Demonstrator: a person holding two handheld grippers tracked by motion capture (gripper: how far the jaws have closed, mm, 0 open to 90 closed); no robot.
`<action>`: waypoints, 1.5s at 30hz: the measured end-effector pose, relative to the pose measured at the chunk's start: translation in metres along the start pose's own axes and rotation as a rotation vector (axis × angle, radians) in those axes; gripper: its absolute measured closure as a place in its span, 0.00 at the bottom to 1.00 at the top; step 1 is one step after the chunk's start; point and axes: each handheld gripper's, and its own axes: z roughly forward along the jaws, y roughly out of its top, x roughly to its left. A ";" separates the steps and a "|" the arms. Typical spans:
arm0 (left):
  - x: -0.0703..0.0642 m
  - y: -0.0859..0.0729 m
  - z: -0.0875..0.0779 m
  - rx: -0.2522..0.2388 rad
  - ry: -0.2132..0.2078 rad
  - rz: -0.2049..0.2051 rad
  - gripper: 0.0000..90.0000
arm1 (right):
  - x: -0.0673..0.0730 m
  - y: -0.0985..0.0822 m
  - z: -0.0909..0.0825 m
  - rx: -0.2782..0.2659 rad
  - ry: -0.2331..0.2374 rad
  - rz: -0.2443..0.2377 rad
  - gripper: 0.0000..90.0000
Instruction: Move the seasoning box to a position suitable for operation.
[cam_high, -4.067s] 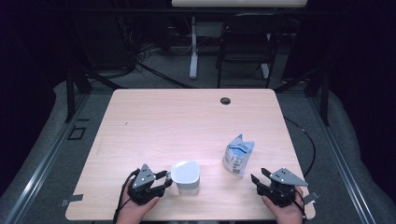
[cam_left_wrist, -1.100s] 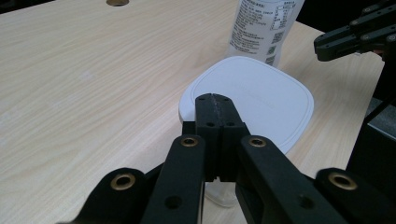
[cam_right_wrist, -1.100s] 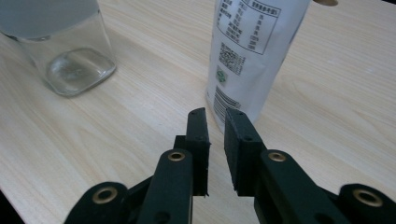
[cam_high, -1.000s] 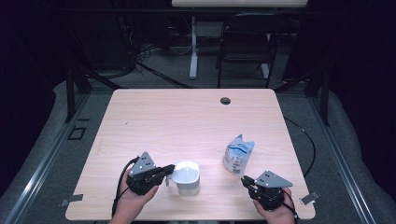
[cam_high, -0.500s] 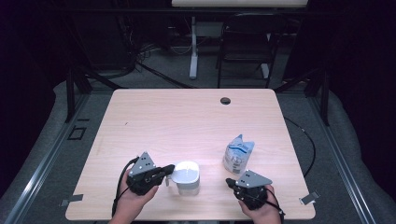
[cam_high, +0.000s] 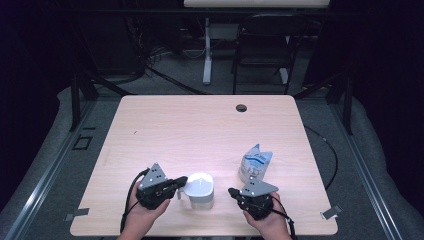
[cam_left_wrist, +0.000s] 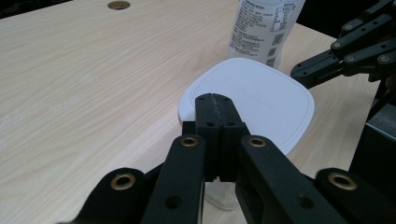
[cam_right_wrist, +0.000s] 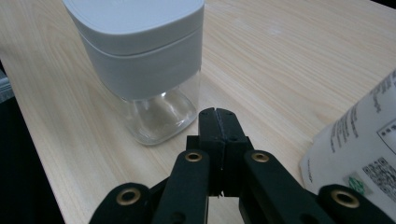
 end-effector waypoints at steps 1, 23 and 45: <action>0.000 0.000 0.000 0.000 -0.001 0.001 1.00 | 0.000 0.001 0.000 -0.004 -0.001 0.000 1.00; -0.001 -0.002 0.001 -0.022 0.003 -0.018 1.00 | 0.010 0.017 0.003 -0.056 0.045 -0.025 1.00; -0.001 -0.003 0.000 -0.023 0.006 -0.014 1.00 | 0.022 0.017 0.016 -0.037 0.080 -0.048 1.00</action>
